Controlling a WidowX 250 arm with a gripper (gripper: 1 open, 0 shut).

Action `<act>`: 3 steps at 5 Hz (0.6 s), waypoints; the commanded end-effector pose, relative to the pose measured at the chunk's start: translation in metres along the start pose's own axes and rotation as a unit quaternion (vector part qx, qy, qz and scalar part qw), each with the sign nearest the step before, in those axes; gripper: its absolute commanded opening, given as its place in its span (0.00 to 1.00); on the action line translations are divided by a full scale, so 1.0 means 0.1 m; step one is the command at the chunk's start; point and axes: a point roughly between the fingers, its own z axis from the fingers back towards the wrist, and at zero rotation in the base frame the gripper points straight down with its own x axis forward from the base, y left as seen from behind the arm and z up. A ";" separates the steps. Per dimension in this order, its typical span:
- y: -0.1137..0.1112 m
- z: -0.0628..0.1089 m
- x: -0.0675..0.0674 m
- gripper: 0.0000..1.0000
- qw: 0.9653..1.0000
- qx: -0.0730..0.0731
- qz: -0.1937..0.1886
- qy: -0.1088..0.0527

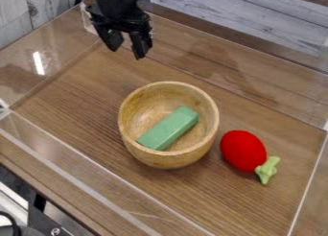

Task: Put the green block in the brown bowl

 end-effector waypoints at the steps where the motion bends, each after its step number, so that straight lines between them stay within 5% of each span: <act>1: 0.10 0.22 0.16 1.00 0.999 0.021 -0.017 -0.039; 3: 0.18 0.20 0.31 1.00 0.999 0.035 0.020 -0.036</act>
